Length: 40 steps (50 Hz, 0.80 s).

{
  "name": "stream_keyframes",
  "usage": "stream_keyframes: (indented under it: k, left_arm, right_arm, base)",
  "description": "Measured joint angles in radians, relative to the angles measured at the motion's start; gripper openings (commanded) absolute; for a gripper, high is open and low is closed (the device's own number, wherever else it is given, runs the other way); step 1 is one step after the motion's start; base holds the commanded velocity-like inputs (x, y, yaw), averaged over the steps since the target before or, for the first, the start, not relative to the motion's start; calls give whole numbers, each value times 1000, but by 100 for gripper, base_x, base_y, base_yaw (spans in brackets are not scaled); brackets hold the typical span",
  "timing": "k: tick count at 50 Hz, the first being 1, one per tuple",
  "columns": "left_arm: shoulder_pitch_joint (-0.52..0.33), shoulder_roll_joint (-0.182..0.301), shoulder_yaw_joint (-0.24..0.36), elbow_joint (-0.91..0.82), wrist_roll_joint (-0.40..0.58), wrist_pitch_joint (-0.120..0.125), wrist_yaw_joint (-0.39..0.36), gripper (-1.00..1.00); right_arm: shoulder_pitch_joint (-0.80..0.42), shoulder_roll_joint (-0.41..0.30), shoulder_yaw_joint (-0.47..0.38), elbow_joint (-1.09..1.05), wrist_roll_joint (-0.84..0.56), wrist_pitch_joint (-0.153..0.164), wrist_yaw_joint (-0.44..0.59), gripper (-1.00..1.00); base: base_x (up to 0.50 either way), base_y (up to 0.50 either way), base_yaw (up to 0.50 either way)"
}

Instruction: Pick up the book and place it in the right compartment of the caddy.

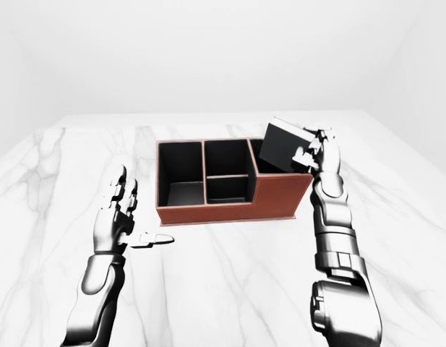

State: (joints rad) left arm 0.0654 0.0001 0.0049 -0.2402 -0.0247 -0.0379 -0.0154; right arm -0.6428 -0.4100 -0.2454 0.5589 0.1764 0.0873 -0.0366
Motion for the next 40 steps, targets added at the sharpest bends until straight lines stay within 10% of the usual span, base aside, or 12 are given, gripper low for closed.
stream_keyframes:
  k: [38,39,40]
  left_arm:
    - [3,0,-3,-4,0,0,-2,100]
    - [3,0,-3,-3,0,0,-2,100]
    - [3,0,-3,-3,0,-1,-2,100]
  right_arm:
    - [-18,-5,9,81,-15,0,4,-100]
    - [-19,-5,9,81,-15,0,4,-91]
    - [-19,-6,9,82,-14,0,3,53]
  base:
    - [0,0,0]
    - [0,0,0]
    - [0,0,0]
